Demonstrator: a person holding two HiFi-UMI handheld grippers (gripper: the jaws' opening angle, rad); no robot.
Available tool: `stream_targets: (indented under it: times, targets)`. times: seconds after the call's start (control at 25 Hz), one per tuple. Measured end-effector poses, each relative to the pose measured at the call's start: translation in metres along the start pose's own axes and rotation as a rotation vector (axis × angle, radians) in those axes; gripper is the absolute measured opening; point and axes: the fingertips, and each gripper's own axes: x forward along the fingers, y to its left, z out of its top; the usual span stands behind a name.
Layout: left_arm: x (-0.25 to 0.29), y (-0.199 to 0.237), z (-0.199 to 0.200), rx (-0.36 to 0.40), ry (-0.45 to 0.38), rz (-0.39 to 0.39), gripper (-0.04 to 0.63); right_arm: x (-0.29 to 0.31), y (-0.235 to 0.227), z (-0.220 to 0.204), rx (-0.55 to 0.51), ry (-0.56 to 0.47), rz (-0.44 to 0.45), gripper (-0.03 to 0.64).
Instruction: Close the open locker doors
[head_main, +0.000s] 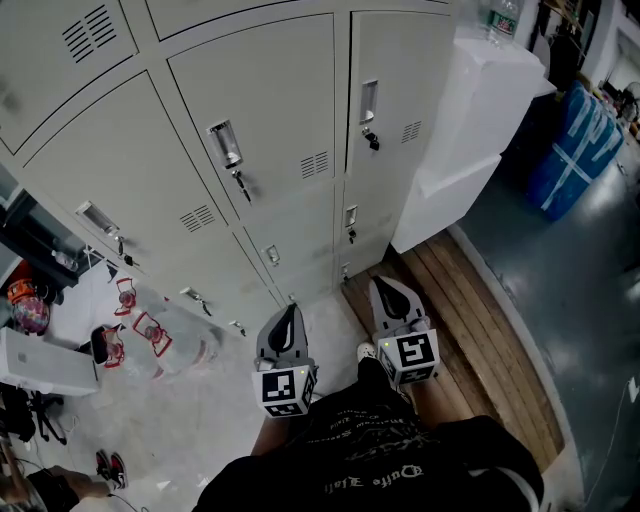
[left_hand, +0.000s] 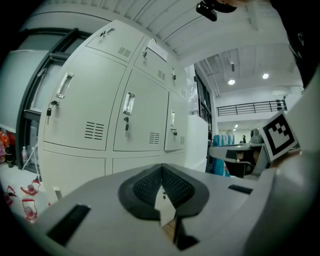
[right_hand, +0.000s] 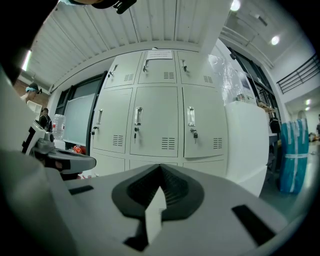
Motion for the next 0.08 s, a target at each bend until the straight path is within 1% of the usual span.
stream_targets:
  times: [0.08]
  targets:
    - [-0.0003,0.0019,-0.0026,-0.003,0.007,0.005,0.008,0.0014,0.0017,-0.0011,-0.005,0.011,0.005,0.005]
